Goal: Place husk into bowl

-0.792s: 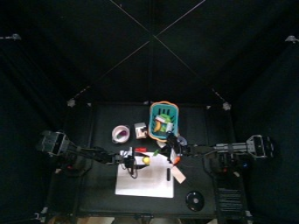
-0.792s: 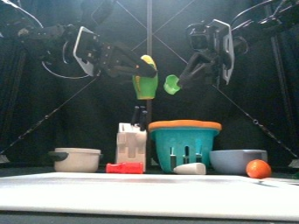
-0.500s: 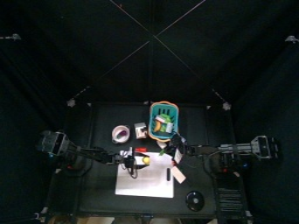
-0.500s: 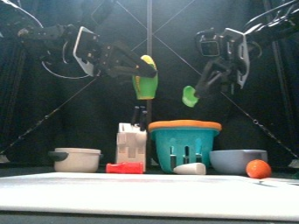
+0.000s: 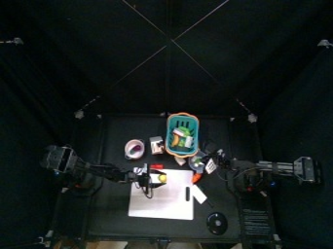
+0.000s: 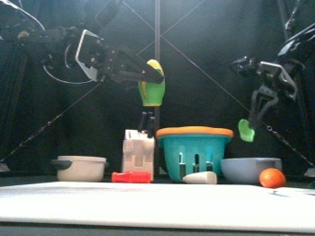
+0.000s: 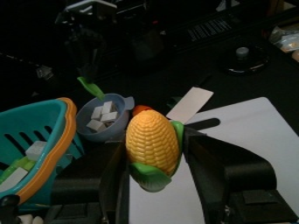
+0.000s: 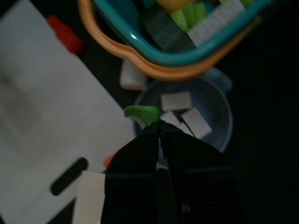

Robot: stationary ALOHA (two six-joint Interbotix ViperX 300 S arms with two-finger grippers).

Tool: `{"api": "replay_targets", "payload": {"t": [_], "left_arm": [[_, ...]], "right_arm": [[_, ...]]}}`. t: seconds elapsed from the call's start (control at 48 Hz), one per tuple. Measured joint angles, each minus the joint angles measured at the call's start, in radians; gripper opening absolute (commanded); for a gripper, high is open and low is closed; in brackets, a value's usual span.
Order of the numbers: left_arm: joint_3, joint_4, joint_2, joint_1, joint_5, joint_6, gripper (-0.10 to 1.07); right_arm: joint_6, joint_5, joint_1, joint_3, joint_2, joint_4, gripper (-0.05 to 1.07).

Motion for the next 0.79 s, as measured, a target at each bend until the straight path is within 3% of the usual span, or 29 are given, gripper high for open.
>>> {"api": "replay_targets", "payload": {"t": [0.479,0.792], "left_arm": [[0.0,0.0,0.0,0.006,-0.002,0.002,0.65],[0.003,0.0,0.0,0.005,0.0,0.002,0.65]], "right_arm": [[0.0,-0.017,-0.003,0.014,0.081,0.028,0.46],[0.0,-0.017,-0.005,0.006,0.081,0.034,0.72]]}}
